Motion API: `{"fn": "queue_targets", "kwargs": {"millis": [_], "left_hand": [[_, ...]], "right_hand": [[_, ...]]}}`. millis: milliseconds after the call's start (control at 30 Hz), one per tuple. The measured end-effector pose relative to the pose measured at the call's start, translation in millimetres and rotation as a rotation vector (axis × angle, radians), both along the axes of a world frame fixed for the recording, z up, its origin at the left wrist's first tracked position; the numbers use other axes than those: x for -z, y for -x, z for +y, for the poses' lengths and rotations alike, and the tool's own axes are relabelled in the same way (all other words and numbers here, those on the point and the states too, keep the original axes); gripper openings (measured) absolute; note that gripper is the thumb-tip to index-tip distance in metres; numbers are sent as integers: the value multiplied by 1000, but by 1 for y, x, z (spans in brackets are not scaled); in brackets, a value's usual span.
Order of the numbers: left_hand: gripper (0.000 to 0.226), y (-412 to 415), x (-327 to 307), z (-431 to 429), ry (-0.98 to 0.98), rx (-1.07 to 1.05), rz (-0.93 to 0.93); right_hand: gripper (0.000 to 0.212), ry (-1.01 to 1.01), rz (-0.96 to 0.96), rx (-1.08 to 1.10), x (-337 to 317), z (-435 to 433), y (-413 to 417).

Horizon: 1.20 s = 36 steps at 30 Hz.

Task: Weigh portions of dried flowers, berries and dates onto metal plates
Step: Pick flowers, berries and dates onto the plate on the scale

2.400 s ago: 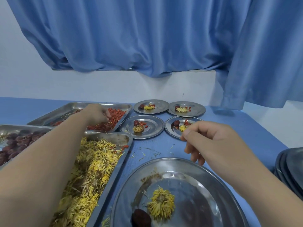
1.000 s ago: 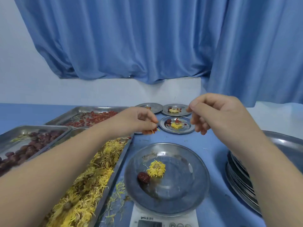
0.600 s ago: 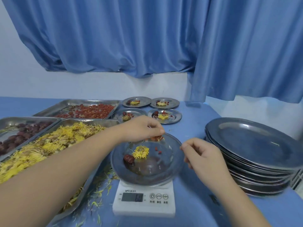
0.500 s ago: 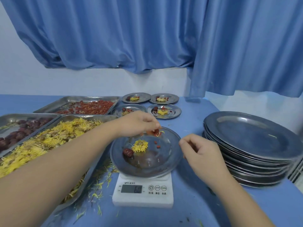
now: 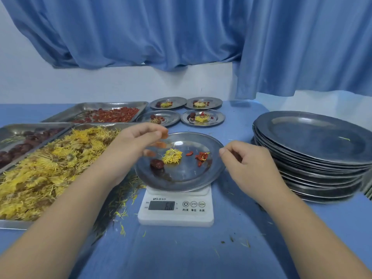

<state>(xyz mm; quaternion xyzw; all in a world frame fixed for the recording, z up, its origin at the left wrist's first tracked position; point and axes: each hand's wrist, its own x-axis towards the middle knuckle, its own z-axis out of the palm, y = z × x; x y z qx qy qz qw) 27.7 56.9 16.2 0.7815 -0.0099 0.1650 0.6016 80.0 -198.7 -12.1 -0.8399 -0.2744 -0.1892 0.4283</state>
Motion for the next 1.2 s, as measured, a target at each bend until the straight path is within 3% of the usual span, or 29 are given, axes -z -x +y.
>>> {"fn": "queue_targets", "kwargs": {"millis": [233,400,600,767,933,1200], "left_hand": [[15,9,7,6,328,-277,-88],[15,12,11,9,268,-384,-89],[26,10,11,11,399,-347,3],[21,11,11,13,470,-352,46],[24,16,8,14,532,-340,58],[32,19,6,18,739,-210,-86]], "right_hand": [[23,15,136,127,11,6,-7],[23,1,251,171,15,9,-10],[27,-87,521,65,11,14,-3],[21,-232,663,-44,5,16,3],[28,-367,754,-136,4,16,6],[32,-579,761,-201,6,14,3]]}}
